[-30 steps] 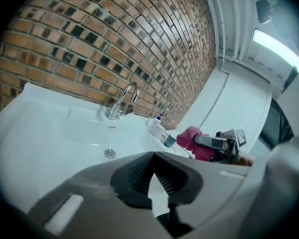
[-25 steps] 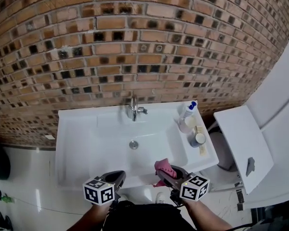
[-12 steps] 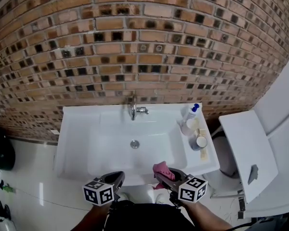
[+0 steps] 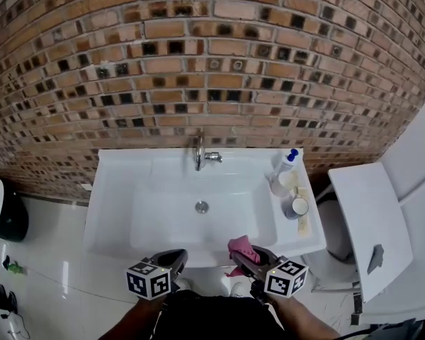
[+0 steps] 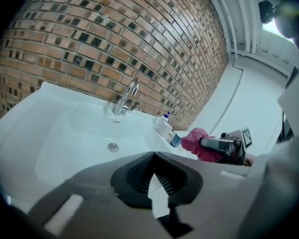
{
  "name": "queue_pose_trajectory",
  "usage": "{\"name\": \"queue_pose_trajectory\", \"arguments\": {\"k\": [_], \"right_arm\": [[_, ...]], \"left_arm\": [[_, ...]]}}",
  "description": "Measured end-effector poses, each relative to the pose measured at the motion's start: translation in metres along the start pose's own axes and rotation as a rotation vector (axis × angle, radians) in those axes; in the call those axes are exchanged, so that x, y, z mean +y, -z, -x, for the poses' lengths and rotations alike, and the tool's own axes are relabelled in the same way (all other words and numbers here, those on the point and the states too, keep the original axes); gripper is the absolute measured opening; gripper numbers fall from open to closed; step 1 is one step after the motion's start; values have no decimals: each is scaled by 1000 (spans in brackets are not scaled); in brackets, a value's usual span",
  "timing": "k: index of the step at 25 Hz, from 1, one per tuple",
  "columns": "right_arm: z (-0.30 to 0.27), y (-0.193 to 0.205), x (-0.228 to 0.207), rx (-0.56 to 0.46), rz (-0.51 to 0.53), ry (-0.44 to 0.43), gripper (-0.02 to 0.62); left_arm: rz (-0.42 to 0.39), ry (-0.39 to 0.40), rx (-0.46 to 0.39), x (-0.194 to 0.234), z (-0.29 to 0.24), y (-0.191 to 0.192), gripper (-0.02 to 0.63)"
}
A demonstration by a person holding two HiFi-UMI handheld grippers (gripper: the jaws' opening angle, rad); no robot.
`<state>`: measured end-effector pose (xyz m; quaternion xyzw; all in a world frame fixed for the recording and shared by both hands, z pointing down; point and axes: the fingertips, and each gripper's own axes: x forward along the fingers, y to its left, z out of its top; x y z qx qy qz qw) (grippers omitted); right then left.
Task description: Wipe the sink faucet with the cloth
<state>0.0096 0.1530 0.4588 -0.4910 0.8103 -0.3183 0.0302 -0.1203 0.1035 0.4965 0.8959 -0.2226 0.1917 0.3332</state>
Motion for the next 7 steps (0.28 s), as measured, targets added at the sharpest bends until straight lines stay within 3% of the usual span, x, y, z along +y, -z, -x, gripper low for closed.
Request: {"name": "queue_pose_trajectory", "arguments": {"k": [7], "right_arm": [[6, 1, 0, -21, 2, -3, 124]], "left_arm": [[-16, -2, 2, -4, -2, -1, 3]]}}
